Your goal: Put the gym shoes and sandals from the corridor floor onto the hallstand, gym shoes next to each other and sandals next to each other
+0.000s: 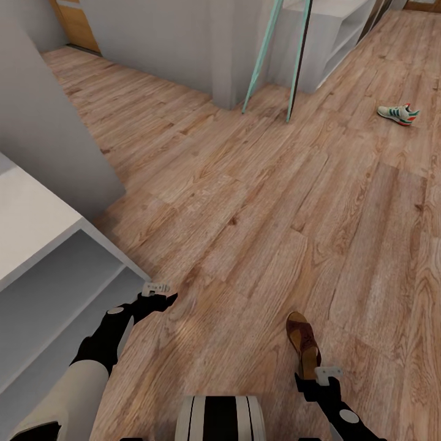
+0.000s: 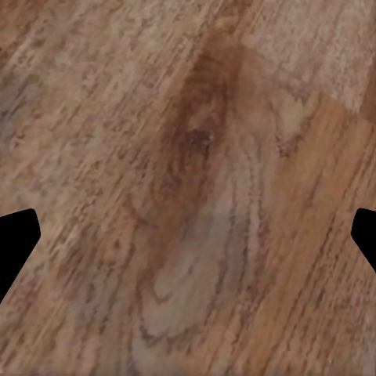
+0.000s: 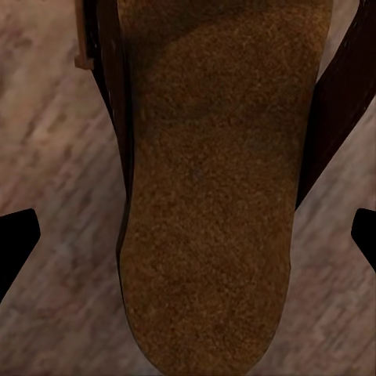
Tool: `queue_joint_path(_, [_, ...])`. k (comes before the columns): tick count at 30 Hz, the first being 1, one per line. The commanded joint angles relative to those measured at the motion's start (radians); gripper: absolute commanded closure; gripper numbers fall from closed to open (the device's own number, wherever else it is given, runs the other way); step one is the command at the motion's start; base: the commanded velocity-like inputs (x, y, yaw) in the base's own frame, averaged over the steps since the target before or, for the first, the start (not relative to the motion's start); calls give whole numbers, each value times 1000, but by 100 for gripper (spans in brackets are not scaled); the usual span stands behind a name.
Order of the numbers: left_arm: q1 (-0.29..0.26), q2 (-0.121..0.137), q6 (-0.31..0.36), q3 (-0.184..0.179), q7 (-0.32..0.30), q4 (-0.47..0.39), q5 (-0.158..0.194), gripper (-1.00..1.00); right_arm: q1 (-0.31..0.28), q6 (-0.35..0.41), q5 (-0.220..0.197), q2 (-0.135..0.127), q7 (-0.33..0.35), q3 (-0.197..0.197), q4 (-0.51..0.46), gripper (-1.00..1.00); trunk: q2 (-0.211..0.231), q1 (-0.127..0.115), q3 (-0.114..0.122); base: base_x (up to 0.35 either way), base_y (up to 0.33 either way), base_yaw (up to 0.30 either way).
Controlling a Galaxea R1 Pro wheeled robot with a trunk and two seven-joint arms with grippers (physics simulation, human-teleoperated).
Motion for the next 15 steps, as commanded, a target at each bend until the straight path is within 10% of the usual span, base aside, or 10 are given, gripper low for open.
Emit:
queue_joint_path(1, [0,-1,6,5,-8,-2,-4,-100,0,-4,9,1,5,-8,1,-100,0,0,-1,0,0,0])
queue_joint_path(15, [0,-4,8,5,-7,-25,-4,-100,0,-4,9,-1,5,-11,1,-100,0,0,-1,43,0,0])
